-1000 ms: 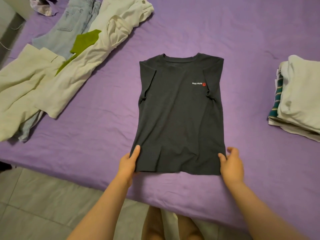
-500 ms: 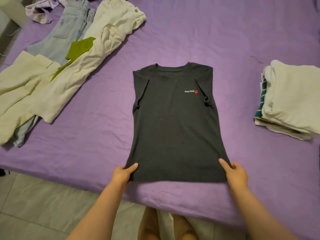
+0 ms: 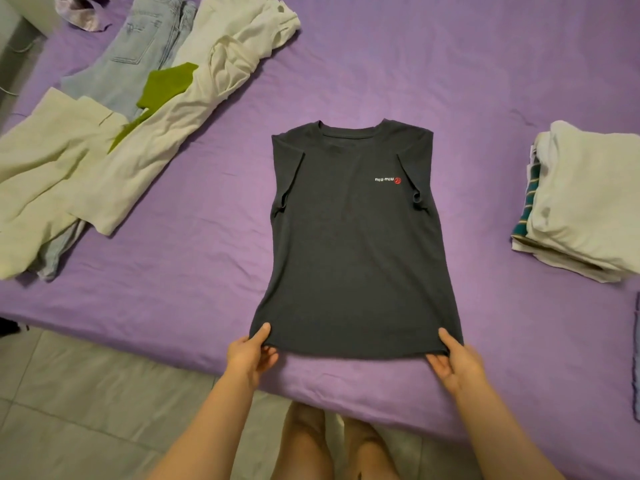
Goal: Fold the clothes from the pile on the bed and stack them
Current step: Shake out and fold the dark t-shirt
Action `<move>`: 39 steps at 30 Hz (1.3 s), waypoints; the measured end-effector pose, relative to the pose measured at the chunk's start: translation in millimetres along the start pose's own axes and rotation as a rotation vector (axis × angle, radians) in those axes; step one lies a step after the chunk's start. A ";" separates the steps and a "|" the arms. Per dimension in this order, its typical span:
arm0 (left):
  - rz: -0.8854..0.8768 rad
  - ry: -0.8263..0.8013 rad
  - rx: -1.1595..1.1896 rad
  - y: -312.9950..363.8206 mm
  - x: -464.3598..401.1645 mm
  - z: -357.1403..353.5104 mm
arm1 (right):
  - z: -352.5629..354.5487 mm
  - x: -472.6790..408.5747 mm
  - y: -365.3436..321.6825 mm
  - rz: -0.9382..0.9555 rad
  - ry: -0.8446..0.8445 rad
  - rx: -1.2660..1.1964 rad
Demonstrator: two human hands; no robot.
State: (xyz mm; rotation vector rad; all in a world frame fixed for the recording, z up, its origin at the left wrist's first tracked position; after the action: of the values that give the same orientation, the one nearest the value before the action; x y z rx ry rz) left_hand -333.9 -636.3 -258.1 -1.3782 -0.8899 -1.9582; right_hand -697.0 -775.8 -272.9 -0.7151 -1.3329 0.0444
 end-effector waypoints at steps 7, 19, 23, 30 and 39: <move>0.061 -0.380 0.191 55.2 13.4 -55.3 | -89.0 14.1 -31.1 -0.008 -0.171 -0.336; -0.040 -0.614 0.357 265.3 20.6 -170.5 | -261.2 -16.8 -199.5 0.216 -0.288 -0.253; -0.065 -0.600 0.311 313.2 5.7 -202.1 | -299.7 -43.6 -234.8 0.263 -0.281 -0.207; -0.041 -0.579 0.274 340.8 -27.3 -246.1 | -329.5 -90.9 -252.0 0.256 -0.259 -0.063; -0.094 -0.653 0.282 326.9 -31.4 -276.9 | -319.8 -120.7 -250.6 0.550 -0.238 0.463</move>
State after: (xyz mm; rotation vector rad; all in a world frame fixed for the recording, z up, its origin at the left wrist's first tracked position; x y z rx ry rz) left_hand -229.6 -1051.5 -293.4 -1.8513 -1.4785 -1.3664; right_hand -534.9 -1167.4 -271.8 -0.6690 -1.2480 0.8738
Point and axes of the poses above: each hand's wrist, its own x-axis away from the middle knuckle, its own z-axis out of the back of the hand, y = z × x, the point moved 9 cm from there along -x, towards the middle knuckle, and after that the axes turned 9 degrees about z, right-handed, at the moved point
